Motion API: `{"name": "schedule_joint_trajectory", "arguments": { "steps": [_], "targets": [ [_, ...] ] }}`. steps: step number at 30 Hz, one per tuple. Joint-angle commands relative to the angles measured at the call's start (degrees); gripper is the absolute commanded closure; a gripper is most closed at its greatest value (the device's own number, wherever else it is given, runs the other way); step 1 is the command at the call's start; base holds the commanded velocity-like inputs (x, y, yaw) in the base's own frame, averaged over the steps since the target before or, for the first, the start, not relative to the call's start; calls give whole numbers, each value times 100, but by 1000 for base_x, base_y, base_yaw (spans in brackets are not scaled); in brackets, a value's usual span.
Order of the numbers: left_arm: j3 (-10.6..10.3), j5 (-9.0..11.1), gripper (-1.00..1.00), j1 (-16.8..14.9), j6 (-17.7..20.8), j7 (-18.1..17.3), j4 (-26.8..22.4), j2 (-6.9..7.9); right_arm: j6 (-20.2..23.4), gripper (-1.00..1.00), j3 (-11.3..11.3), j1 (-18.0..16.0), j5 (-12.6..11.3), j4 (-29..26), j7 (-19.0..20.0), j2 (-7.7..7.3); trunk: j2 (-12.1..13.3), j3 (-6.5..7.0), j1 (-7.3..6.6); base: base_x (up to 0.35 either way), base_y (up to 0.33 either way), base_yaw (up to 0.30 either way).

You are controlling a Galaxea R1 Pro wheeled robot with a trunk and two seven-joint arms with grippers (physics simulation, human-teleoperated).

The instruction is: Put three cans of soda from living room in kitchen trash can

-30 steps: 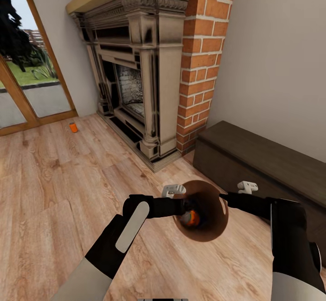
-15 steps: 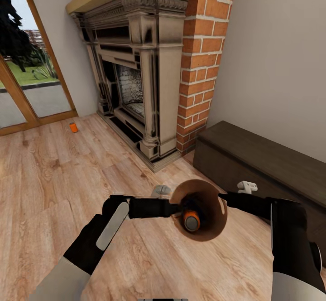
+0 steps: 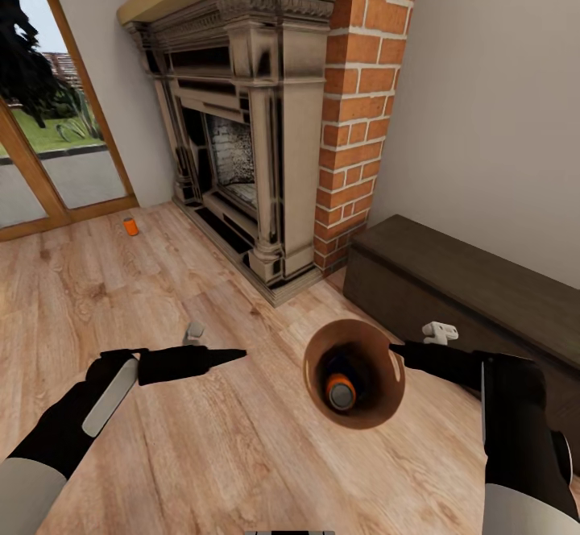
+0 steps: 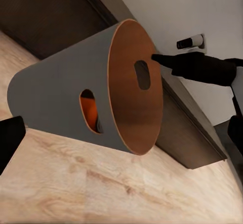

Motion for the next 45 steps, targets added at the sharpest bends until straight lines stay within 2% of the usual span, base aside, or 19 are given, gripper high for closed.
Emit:
{"name": "schedule_joint_trajectory", "arguments": {
  "steps": [1,8,10,13,41,45],
  "targets": [
    [3,-33,-100,0,-1,5,-17,12,73,100,7,-1,-141,-6,13,1,0,1,-1,0,0,0],
    [0,-74,-100,0,-45,172,-14,33,73,100,-7,-1,-143,-19,18,-24,0,1,-1,0,0,0],
    [-2,-75,-100,0,-308,421,-4,10,73,100,-16,-1,-147,-18,23,-27,0,1,-1,0,0,0],
    [-3,-68,-100,0,-507,589,1,-9,73,100,-17,-1,-148,-18,31,-13,0,1,-1,0,0,46],
    [-3,-39,-100,0,-568,651,13,-12,73,100,-35,-1,-154,-17,29,-6,0,1,-1,0,0,247],
    [-9,-57,-100,0,-613,824,241,-21,73,100,-43,-1,-152,-17,11,0,0,1,-1,0,0,257]
  ]
}}
